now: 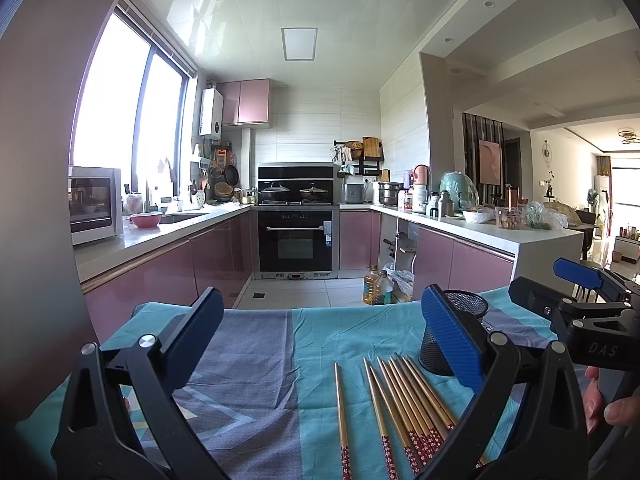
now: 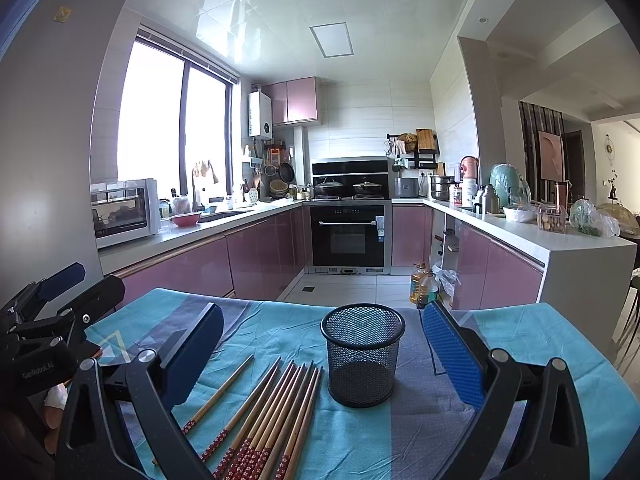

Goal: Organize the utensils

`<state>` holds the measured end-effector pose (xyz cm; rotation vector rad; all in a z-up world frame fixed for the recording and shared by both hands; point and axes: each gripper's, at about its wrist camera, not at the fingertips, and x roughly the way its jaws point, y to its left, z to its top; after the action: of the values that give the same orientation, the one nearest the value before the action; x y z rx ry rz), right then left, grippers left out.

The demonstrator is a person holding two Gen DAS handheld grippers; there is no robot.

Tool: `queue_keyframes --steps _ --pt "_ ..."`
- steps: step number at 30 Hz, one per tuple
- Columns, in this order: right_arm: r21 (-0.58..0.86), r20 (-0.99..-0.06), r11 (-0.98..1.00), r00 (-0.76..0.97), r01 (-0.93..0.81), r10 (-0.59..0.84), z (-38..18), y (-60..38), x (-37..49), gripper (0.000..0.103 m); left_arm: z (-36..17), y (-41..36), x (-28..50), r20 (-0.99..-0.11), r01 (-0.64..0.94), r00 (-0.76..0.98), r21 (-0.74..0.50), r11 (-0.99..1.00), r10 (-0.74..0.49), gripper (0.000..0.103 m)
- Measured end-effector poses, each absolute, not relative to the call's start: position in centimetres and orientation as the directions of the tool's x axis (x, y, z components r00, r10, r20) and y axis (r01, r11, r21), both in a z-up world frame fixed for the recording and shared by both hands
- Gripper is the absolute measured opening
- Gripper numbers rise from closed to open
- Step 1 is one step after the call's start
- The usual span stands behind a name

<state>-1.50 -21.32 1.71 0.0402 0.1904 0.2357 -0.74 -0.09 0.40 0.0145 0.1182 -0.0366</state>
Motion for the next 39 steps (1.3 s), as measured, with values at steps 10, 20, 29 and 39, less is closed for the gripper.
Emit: queue_keyframes --steps 10,20,29,39 --pt "0.063 -0.181 0.972 0.955 -0.227 0.235 1.55 -21.39 -1.57 0.097 0.18 -0.42 -0.56 -0.118 0.039 0.992 0.011 0.999 -0.038 0.097" --pt "0.065 -0.178 0.972 0.956 -0.225 0.233 1.54 -21.56 -1.68 0.097 -0.02 -0.4 -0.73 -0.118 0.04 0.992 0.013 0.999 -0.038 0.097" --pt "0.061 -0.174 0.973 0.957 -0.225 0.232 1.62 -21.3 -1.86 0.097 -0.03 -0.43 -0.72 -0.119 0.04 0.992 0.013 0.999 -0.038 0.097" --pt "0.059 -0.171 0.973 0.958 -0.224 0.231 1.76 -21.02 -1.99 0.097 0.0 -0.47 -0.72 -0.119 0.039 0.992 0.014 0.999 -0.037 0.097"
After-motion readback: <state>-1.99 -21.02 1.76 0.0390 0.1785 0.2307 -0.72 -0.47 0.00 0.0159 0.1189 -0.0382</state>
